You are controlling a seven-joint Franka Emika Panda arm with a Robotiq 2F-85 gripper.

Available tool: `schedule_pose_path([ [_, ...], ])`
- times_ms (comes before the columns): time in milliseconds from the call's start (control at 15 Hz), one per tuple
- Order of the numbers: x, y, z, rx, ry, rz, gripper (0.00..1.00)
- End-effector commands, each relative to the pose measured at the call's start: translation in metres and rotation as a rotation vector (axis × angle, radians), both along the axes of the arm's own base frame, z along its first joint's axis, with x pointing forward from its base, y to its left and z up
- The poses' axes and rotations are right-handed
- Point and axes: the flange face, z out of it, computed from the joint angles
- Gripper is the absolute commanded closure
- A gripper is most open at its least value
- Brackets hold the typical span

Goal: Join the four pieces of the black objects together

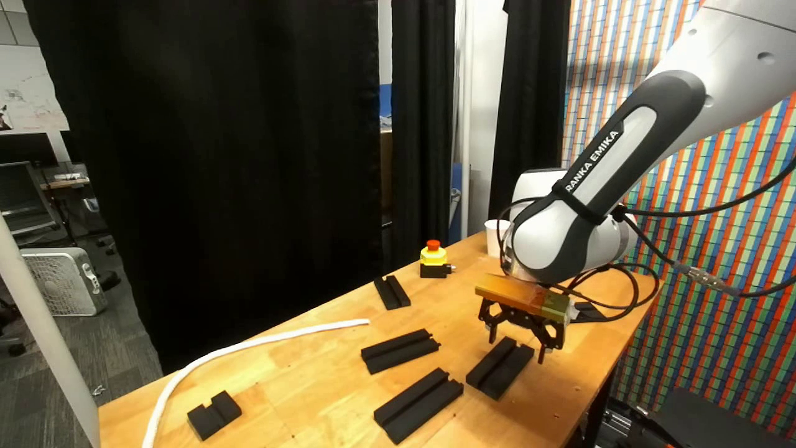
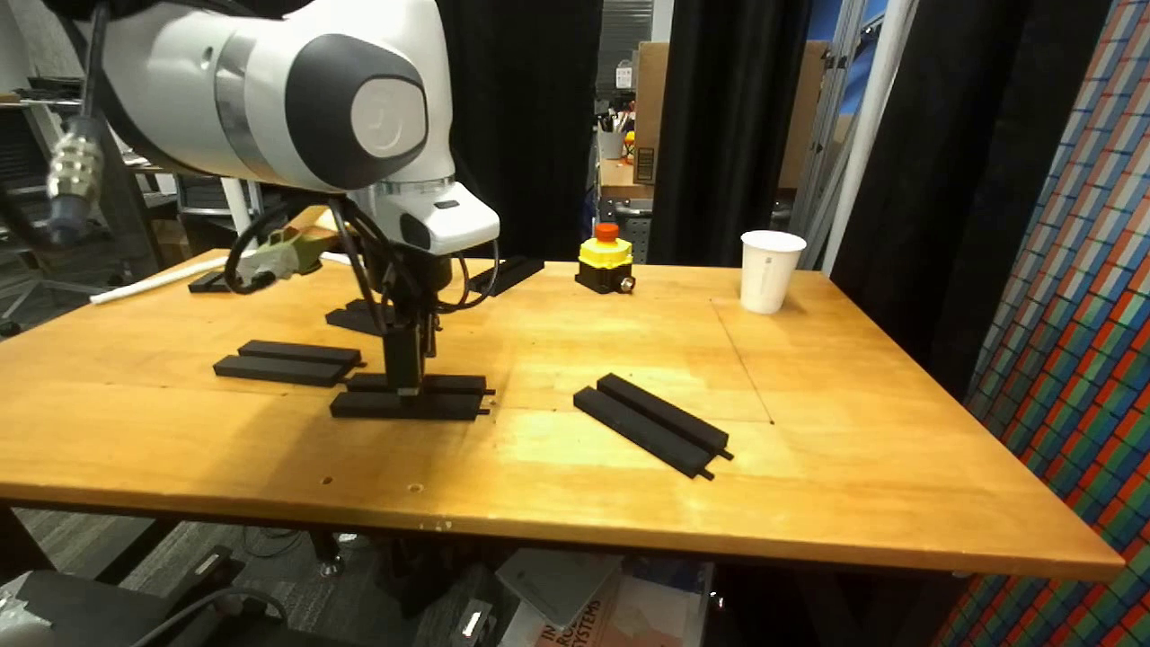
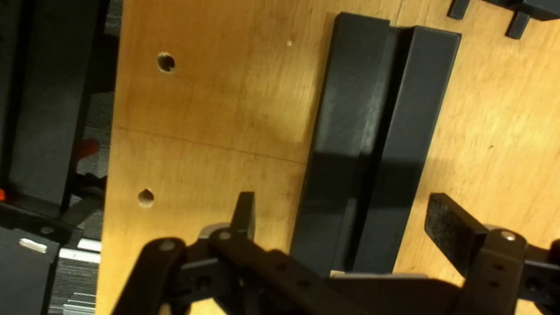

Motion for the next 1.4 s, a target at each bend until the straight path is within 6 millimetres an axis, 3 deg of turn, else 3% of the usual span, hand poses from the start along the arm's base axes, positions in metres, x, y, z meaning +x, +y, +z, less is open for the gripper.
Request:
schedule_pose_path([
  [0, 0.011, -0.001, -0.01, -0.009, -0.078, 0.077, 0.0],
  [467, 0.012, 0.008, -0.033, 0.024, -0.093, 0.051, 0.0],
  [800, 0.016, 0.014, -0.031, 0.076, -0.059, -0.03, 0.0],
  [867, 0.018, 0.017, -0.029, 0.087, -0.055, -0.048, 0.25],
  [933, 0.019, 0.019, -0.029, 0.096, -0.049, -0.061, 0.26],
  [1133, 0.022, 0.023, -0.026, 0.121, -0.031, -0.089, 0.49],
  [1333, 0.029, 0.027, -0.019, 0.142, -0.034, -0.109, 0.54],
])
